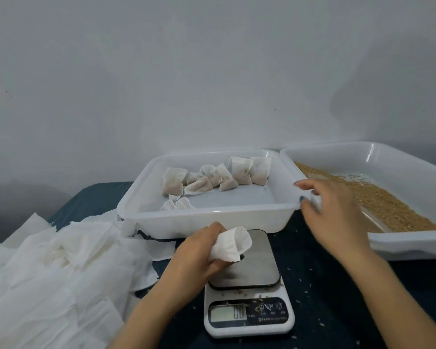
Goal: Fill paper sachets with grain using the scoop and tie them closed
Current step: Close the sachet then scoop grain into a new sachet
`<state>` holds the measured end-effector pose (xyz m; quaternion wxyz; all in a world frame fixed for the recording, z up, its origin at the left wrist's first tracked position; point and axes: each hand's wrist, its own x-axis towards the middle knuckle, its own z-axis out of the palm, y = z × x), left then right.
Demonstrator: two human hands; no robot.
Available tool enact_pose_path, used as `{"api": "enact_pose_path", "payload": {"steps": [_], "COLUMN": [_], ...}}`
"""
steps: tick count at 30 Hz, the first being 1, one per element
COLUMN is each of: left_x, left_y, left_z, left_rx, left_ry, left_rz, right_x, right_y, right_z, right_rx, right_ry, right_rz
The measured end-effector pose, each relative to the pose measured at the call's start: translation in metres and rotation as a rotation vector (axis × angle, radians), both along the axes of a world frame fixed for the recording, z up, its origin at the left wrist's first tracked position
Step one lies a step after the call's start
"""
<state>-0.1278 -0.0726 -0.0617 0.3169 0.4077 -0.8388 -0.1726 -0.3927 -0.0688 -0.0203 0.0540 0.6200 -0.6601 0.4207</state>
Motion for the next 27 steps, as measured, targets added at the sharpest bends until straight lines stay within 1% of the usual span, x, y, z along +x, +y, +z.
{"api": "enact_pose_path", "payload": {"steps": [3,7,9,15,18,21,23,25,27], "left_x": [-0.002,-0.004,-0.004,-0.002,-0.001,-0.001,-0.001,0.0,0.0], "left_y": [0.0,0.001,0.001,0.001,0.001,0.001,0.001,0.001,0.001], "left_z": [0.0,-0.002,-0.003,-0.004,-0.004,-0.003,-0.004,-0.004,-0.004], "left_rx": [0.0,-0.004,-0.008,-0.007,-0.006,-0.008,-0.009,-0.011,-0.014], "left_ry": [0.054,0.067,0.059,0.047,0.052,0.052,0.047,0.04,0.042], "left_rz": [0.008,0.008,0.004,-0.004,-0.006,-0.003,0.001,0.002,0.001], "right_x": [-0.036,-0.077,-0.085,-0.081,-0.077,-0.076,-0.079,-0.082,-0.083], "right_y": [-0.008,-0.011,-0.011,-0.011,-0.01,-0.012,-0.014,-0.016,-0.017], "right_z": [0.011,0.019,0.018,0.02,0.023,0.023,0.023,0.022,0.023], "right_rx": [0.153,0.566,0.685,0.747,0.683,0.584,0.593,0.634,0.699], "right_ry": [-0.004,0.159,0.207,0.283,0.321,0.262,0.223,0.272,0.373], "right_rz": [-0.108,-0.323,-0.351,-0.406,-0.426,-0.483,-0.533,-0.579,-0.636]}}
